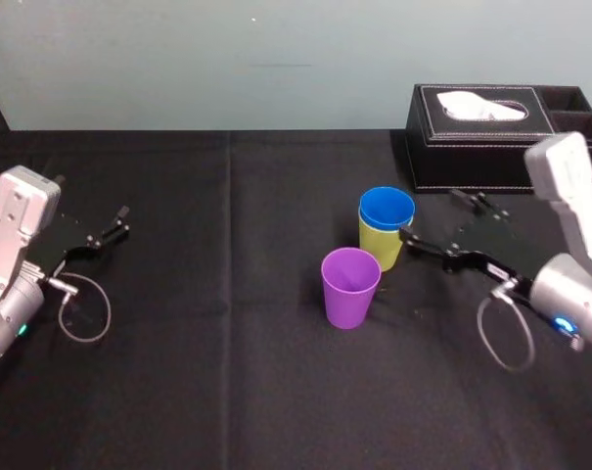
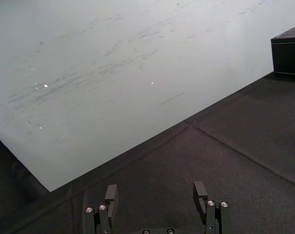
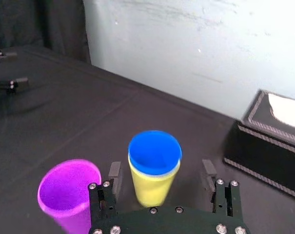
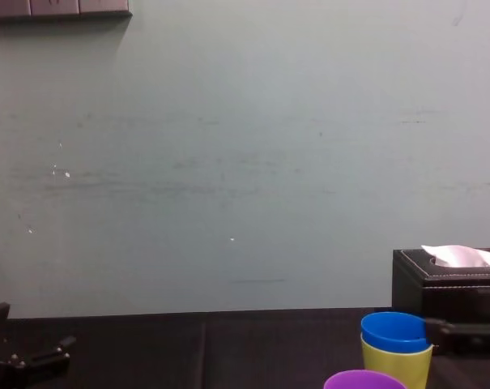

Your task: Stack the three plastic cups sequentially using one hand.

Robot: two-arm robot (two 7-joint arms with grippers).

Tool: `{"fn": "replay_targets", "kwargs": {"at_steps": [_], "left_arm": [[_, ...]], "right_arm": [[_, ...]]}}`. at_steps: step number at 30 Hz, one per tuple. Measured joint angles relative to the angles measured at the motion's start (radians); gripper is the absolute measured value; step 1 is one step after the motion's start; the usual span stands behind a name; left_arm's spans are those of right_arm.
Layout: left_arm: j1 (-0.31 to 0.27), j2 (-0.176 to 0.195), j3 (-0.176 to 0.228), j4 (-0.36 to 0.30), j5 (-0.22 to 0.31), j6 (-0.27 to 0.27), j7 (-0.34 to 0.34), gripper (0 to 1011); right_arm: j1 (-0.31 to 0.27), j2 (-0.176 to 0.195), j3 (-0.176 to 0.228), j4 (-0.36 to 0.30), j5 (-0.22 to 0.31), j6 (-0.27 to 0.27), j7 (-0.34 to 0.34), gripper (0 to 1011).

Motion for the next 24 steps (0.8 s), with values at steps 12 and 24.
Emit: {"fn": "replay_targets", "kwargs": {"at_steps": [12, 24], "left_arm": [[0.000, 0.000, 0.000, 0.000, 0.000, 0.000, 0.000, 1011], [0.000, 0.000, 0.000, 0.000, 0.000, 0.000, 0.000, 1011]], "right_arm": [[-0.182, 0.092, 0.052, -0.073, 0.063, -0.047, 0.037, 1003], [-0.221, 0.085, -0.008, -0.054, 0.023, -0.158, 0.053, 1003]]}}
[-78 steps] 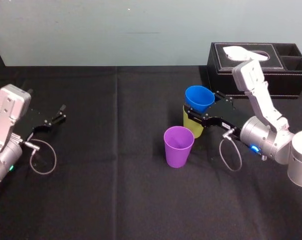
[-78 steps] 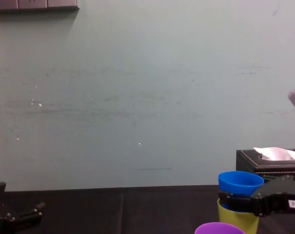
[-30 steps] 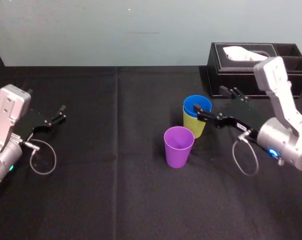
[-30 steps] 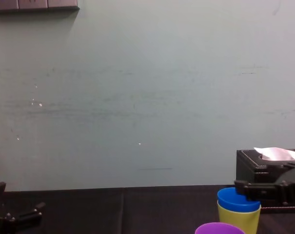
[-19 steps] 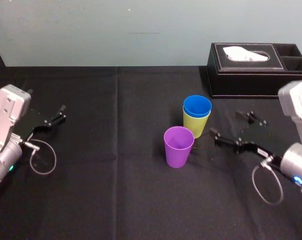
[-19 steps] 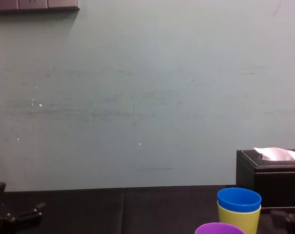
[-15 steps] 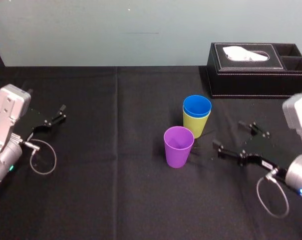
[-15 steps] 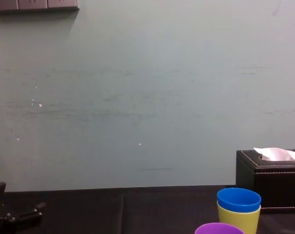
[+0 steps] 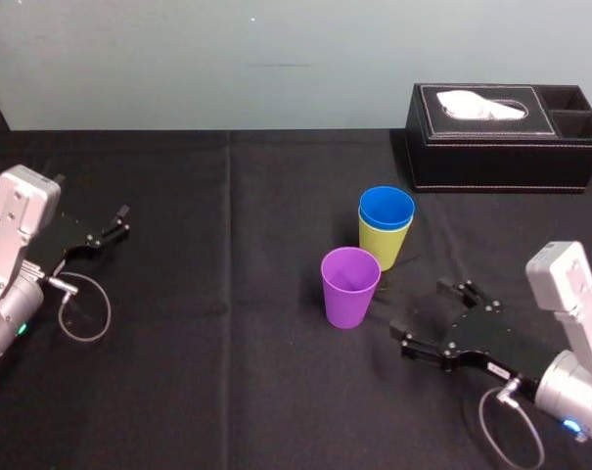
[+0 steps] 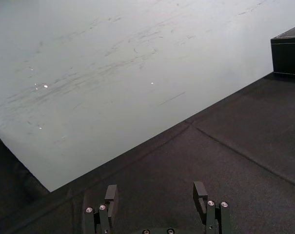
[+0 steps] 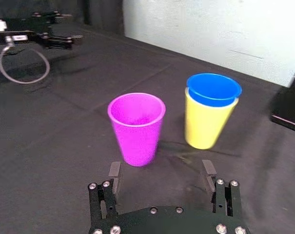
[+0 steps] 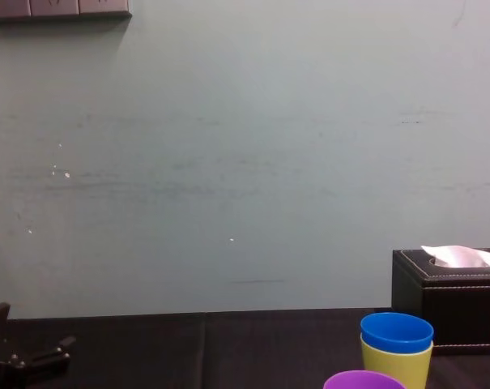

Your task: Stack the three plastic cups sequentially using one hand.

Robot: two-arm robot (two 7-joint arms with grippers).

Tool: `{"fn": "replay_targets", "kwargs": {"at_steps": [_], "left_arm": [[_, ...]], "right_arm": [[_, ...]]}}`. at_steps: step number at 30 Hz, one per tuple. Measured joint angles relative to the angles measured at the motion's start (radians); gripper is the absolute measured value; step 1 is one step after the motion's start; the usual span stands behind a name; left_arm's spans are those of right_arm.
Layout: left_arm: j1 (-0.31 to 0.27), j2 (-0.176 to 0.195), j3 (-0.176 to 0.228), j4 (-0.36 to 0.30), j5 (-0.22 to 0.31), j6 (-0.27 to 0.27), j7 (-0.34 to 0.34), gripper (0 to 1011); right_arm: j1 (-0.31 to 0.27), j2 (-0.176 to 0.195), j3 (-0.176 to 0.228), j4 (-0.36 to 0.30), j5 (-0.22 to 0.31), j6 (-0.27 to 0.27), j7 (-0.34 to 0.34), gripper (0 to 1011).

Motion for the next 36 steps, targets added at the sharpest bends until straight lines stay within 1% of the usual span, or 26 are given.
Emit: {"fn": "replay_targets", "kwargs": {"at_steps": [4, 6, 10, 17, 24, 29, 36], "left_arm": [[0.000, 0.000, 0.000, 0.000, 0.000, 0.000, 0.000, 1011], [0.000, 0.000, 0.000, 0.000, 0.000, 0.000, 0.000, 1011], [0.000, 0.000, 0.000, 0.000, 0.000, 0.000, 0.000, 1011], [0.000, 0.000, 0.000, 0.000, 0.000, 0.000, 0.000, 1011], [0.000, 0.000, 0.000, 0.000, 0.000, 0.000, 0.000, 1011], [0.000, 0.000, 0.000, 0.000, 0.000, 0.000, 0.000, 1011], [0.000, 0.000, 0.000, 0.000, 0.000, 0.000, 0.000, 1012]], "right_arm": [[0.013, -0.012, -0.027, 0.015, -0.014, -0.027, 0.015, 1003], [0.017, -0.017, -0.035, 0.019, -0.017, -0.036, 0.019, 1003], [0.033, -0.037, -0.055, 0.038, -0.017, -0.064, 0.031, 1003], [0.054, -0.067, -0.073, 0.063, 0.010, -0.056, 0.036, 1003], [0.076, -0.090, -0.091, 0.083, 0.020, -0.044, 0.028, 1003], [0.097, -0.103, -0.106, 0.103, 0.011, -0.042, 0.016, 1003], [0.130, -0.124, -0.124, 0.135, -0.017, -0.042, -0.001, 1003]]}}
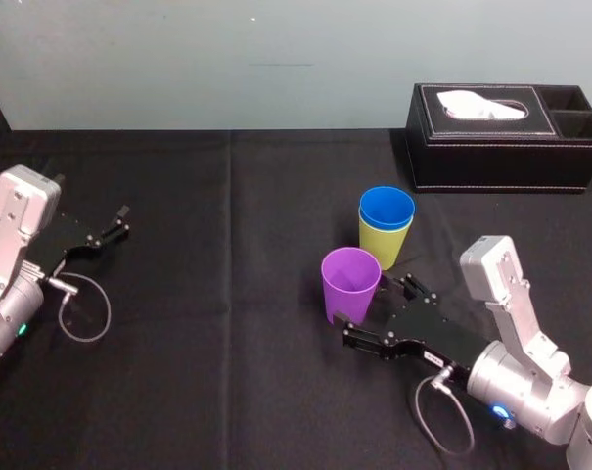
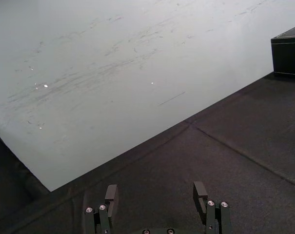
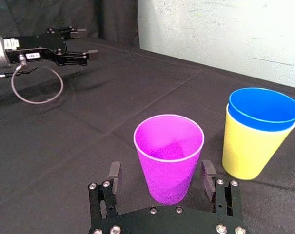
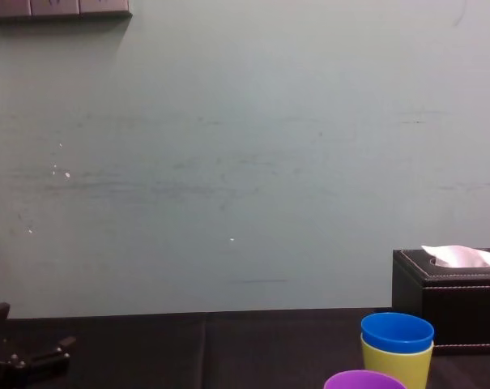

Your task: Stack the three plastic cups sequentially using one hand.

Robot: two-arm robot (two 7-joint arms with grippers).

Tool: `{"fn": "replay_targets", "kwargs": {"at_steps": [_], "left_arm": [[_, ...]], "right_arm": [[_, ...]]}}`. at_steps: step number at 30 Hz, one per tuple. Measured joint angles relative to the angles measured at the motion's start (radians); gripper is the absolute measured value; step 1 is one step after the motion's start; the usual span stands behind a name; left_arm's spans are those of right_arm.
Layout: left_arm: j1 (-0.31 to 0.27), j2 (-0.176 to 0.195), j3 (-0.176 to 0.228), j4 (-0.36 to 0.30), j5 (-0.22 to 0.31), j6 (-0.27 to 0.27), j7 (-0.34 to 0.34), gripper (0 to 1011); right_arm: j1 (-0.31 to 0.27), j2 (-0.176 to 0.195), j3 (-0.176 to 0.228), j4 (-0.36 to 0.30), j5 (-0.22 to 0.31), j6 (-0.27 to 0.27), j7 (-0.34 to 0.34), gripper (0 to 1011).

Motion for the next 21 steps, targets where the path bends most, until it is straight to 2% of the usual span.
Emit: {"fn": "replay_targets", "kwargs": {"at_steps": [8, 21], "left_arm": [[0.000, 0.000, 0.000, 0.000, 0.000, 0.000, 0.000, 1011], [0.000, 0.000, 0.000, 0.000, 0.000, 0.000, 0.000, 1011]], "right_arm": [[0.023, -0.031, -0.012, 0.031, -0.033, -0.019, -0.020, 1003], [0.039, -0.061, -0.016, 0.058, -0.059, -0.055, -0.021, 1003]]}}
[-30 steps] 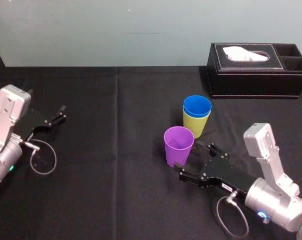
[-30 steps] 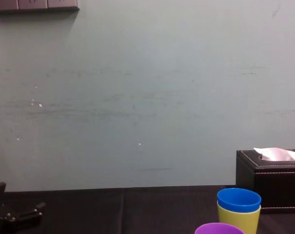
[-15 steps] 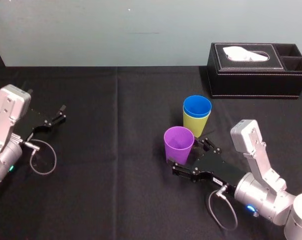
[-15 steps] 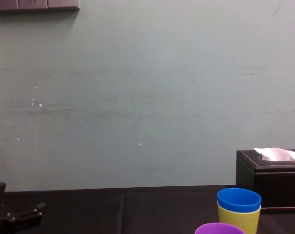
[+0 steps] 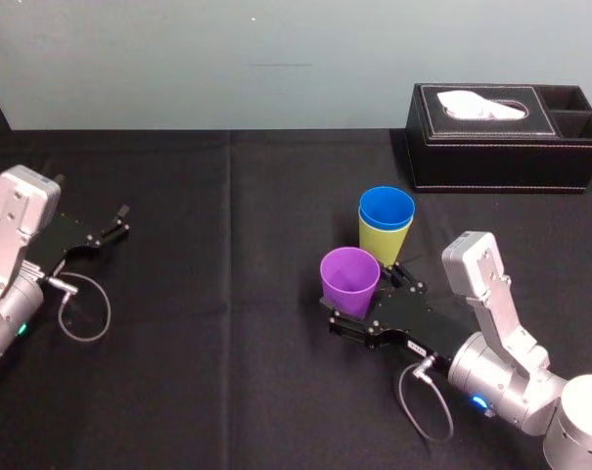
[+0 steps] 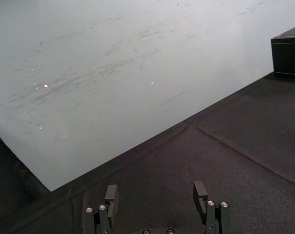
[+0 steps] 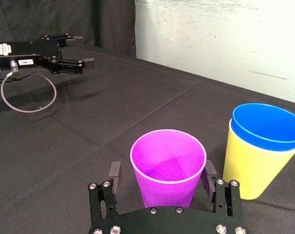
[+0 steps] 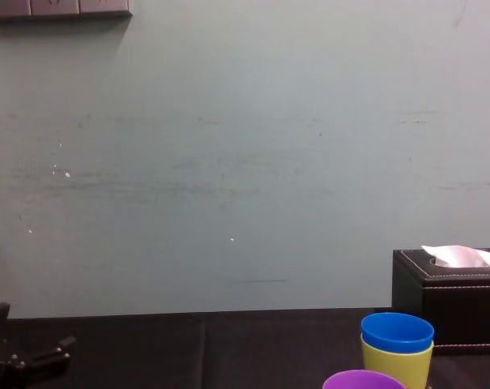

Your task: Stack the three plastic cups sequentially using one hand.

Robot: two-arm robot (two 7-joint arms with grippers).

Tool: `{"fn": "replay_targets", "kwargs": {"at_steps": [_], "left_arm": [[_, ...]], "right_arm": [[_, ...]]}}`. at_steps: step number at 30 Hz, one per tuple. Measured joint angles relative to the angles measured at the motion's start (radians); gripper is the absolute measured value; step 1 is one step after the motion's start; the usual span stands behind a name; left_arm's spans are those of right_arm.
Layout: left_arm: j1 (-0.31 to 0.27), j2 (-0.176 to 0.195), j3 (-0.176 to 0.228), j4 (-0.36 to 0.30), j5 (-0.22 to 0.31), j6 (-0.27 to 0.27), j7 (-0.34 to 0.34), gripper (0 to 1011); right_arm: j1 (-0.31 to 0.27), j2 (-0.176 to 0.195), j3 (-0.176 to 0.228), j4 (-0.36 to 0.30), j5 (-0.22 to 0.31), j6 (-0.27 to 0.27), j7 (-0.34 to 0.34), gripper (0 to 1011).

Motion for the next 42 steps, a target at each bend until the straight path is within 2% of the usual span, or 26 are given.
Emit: {"fn": "replay_targets", "kwargs": {"at_steps": [15, 38, 42], "left_arm": [[0.000, 0.000, 0.000, 0.000, 0.000, 0.000, 0.000, 1011], [0.000, 0.000, 0.000, 0.000, 0.000, 0.000, 0.000, 1011], [0.000, 0.000, 0.000, 0.000, 0.000, 0.000, 0.000, 1011]], "right_arm": [[0.027, -0.031, 0.003, 0.044, -0.023, -0.026, -0.005, 1003], [0.029, -0.037, 0.007, 0.053, -0.024, -0.044, 0.006, 1003], [0.029, -0.037, 0.007, 0.053, -0.023, -0.043, 0.006, 935]]}}
